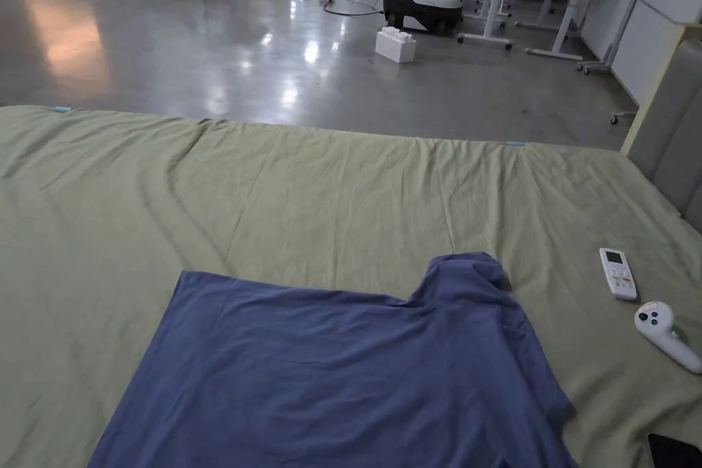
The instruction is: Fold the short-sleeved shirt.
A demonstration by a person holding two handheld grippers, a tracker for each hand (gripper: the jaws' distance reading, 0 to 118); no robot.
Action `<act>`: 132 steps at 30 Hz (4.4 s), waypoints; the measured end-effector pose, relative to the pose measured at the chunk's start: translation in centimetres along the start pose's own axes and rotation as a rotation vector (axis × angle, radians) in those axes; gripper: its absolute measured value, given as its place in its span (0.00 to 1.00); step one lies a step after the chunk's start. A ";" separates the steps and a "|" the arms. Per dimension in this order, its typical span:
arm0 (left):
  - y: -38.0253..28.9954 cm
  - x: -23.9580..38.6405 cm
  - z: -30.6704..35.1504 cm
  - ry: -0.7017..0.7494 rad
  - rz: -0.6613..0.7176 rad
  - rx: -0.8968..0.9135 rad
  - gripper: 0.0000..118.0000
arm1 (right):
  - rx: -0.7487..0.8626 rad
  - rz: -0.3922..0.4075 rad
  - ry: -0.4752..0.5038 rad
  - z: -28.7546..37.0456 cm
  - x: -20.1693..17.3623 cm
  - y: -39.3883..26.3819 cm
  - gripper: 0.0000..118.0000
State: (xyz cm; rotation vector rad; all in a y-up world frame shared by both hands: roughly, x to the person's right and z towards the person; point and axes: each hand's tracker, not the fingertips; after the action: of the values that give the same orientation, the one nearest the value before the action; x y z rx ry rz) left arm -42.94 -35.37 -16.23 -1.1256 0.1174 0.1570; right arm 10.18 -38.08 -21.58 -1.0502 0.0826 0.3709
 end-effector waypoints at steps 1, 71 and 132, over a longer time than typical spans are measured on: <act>0.3 -0.5 -0.1 -0.012 0.012 -0.003 0.07 | -0.001 -0.015 -0.022 0.5 0.3 0.3 0.27; 0.0 -1.5 -0.2 0.018 0.093 0.014 0.07 | 0.514 -0.314 -0.080 6.7 1.3 3.8 0.15; 17.8 1.8 -8.9 0.035 0.120 0.122 0.07 | 0.127 -0.190 0.045 -9.3 3.2 19.6 0.22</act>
State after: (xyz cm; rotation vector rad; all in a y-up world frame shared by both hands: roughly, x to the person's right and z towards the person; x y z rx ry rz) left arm -44.58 -35.77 -36.14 -1.0000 0.2234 0.2342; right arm 7.59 -36.63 -43.27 -0.9320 0.0451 0.1680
